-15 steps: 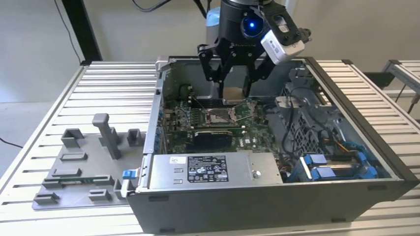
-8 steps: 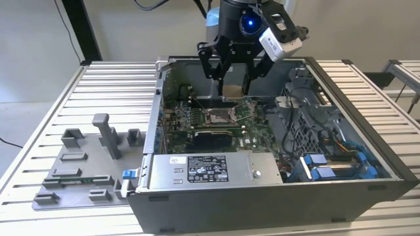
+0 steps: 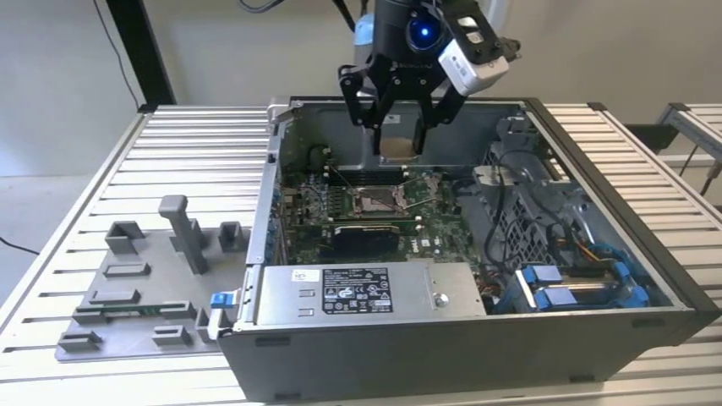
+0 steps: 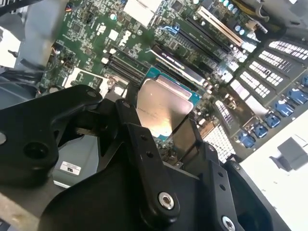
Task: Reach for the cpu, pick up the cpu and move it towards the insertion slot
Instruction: 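Pick up the cpu and move it towards the insertion slot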
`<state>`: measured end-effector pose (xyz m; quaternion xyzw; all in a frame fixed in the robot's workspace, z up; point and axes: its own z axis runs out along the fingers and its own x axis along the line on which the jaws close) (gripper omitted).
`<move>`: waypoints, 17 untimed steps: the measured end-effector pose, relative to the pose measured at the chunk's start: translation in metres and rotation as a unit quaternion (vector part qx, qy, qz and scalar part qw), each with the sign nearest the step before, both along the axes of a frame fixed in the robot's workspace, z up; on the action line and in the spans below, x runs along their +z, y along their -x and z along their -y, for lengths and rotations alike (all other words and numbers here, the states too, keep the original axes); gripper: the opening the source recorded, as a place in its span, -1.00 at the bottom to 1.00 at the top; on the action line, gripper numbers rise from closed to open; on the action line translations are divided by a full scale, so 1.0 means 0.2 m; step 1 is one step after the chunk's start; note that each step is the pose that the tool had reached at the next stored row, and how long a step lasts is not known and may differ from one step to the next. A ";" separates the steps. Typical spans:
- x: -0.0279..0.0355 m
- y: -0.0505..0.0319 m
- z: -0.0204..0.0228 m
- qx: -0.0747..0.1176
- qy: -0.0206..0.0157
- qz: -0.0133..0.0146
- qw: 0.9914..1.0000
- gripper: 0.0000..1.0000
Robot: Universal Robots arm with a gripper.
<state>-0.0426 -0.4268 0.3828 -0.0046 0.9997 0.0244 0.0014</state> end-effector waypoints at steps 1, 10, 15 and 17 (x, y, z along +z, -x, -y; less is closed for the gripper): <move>-0.001 0.000 -0.008 -0.001 0.000 0.000 1.000 -1.00; -0.012 0.000 -0.057 -0.012 0.000 0.000 1.000 -1.00; -0.014 0.000 -0.125 -0.013 0.000 0.000 1.000 -1.00; -0.015 0.000 -0.155 -0.013 0.000 0.000 1.000 -1.00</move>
